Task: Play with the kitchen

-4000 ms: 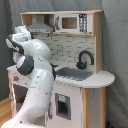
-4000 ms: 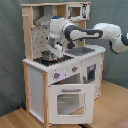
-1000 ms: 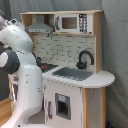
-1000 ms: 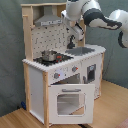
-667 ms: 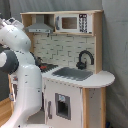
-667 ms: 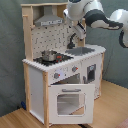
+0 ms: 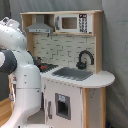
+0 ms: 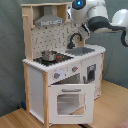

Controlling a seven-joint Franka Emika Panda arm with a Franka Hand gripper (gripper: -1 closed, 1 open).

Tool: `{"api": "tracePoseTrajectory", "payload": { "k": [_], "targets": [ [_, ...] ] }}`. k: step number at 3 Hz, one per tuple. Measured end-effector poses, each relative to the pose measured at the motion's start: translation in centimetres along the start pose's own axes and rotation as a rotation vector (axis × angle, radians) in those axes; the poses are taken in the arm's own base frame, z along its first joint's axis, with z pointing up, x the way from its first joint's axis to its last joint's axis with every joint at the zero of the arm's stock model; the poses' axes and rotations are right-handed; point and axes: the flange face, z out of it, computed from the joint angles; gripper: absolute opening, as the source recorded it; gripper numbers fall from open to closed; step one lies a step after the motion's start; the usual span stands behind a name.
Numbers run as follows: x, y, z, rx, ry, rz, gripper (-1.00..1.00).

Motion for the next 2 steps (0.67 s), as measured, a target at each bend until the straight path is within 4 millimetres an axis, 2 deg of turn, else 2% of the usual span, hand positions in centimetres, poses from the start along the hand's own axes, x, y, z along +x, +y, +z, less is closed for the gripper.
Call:
{"api": "tracePoseTrajectory", "payload": {
  "k": [2],
  "targets": [
    [-2.3, -2.2, -1.6, -0.225, 0.059, 0.015, 1.00]
  ]
}}
